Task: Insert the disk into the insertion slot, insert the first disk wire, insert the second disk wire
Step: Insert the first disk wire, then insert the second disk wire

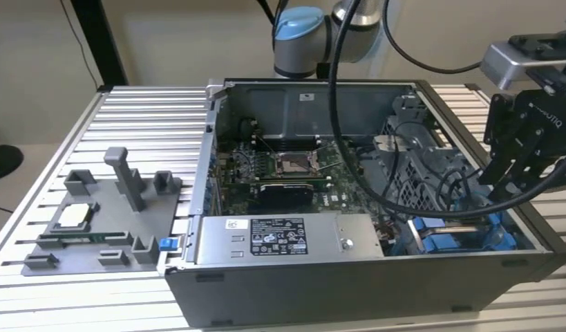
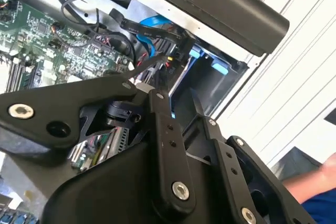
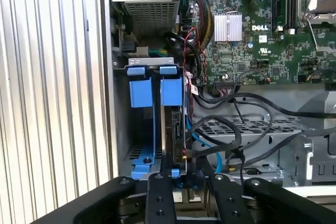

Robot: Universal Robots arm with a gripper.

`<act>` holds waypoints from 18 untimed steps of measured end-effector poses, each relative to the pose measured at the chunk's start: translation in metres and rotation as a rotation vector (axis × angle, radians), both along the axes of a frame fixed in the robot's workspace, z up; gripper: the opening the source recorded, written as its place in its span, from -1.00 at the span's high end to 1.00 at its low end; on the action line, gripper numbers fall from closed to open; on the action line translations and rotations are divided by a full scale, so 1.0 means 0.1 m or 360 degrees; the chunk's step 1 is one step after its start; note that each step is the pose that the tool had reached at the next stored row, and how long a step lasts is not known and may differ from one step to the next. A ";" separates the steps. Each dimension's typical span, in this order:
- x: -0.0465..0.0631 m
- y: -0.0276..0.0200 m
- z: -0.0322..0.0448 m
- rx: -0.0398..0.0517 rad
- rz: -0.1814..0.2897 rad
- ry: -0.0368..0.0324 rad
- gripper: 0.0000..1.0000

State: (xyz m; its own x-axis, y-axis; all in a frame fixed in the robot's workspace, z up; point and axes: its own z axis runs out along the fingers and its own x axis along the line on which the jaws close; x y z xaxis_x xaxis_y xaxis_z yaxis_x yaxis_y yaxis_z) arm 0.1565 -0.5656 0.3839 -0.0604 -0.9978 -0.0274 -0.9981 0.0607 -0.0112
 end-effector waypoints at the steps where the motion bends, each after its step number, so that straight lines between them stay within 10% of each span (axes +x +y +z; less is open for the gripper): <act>1: 0.00 0.000 -0.001 0.0000 0.0000 0.0000 -1.00; 18: 0.00 0.000 0.015 0.0000 0.0000 0.0000 -1.00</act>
State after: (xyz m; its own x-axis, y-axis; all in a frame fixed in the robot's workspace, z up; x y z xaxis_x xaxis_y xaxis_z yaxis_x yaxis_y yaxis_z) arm 0.1565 -0.5656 0.3854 -0.0604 -0.9978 -0.0274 -0.9981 0.0608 -0.0112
